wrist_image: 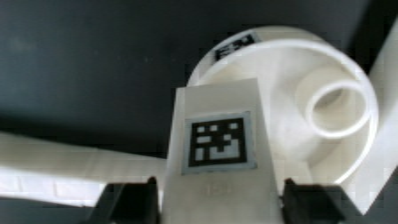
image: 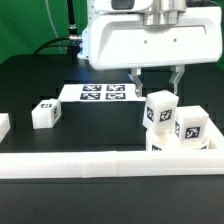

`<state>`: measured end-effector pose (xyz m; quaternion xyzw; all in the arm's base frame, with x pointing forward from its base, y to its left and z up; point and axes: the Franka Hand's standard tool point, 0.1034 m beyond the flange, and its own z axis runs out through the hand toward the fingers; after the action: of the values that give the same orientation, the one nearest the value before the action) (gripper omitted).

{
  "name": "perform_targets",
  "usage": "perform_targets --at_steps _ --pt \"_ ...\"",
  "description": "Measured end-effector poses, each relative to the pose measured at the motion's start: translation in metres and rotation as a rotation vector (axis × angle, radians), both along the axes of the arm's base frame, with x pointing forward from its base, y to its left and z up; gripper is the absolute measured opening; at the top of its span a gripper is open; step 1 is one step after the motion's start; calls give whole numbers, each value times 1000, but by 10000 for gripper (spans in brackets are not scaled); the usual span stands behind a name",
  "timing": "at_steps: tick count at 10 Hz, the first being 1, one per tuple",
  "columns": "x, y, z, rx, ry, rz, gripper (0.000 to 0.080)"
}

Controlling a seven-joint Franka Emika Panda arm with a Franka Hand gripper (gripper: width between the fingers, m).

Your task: Assemble stool

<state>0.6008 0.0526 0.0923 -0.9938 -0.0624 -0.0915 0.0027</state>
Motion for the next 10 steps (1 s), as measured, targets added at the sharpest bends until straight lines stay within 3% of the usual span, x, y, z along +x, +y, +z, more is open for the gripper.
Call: perform_targets --at_steps 10 --pt "3 7 2 193 -9 -843 334"
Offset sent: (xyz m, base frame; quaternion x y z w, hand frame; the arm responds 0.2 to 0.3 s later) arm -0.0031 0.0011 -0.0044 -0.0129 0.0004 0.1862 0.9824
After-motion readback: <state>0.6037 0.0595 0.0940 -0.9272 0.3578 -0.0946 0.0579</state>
